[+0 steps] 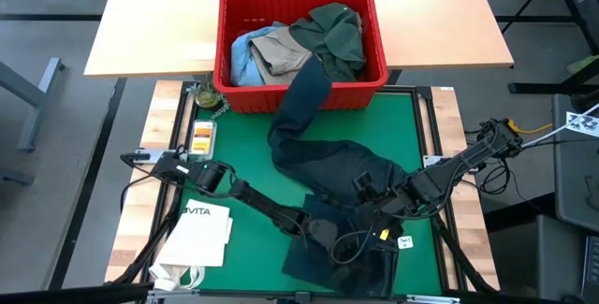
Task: Fold Laundry from Bin
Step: Fold the dark blue pants
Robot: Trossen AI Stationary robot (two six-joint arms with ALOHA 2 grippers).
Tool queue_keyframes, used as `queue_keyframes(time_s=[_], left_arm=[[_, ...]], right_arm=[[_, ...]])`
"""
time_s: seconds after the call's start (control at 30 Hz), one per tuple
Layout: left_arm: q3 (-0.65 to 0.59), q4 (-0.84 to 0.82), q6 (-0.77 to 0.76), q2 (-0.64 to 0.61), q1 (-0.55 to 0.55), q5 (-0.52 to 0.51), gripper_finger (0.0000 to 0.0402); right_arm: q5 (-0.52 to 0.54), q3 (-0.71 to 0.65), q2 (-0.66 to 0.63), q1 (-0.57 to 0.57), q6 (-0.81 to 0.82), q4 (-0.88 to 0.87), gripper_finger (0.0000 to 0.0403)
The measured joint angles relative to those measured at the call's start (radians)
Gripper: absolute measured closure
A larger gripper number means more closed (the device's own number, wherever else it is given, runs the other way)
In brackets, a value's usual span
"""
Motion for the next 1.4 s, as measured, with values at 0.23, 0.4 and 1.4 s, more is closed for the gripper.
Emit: queue_keyframes(time_s=[0.23,0.4,1.4], left_arm=[[-0.001,-0.037,-0.028,0.001,0.017,0.000,0.0389],[-0.001,-0.042,-0.025,0.001,0.017,-0.002,0.0388],[-0.002,0.093,0.058,0.002,0.059,0.171,0.0250]], right_arm=[[0.000,0.000,0.000,0.000,0.000,0.000,0.0235],[0.000,0.000,0.000,0.000,0.000,0.000,0.0235],[-0.130,0.000,0.000,0.000,0.000,-0.002,0.0235]])
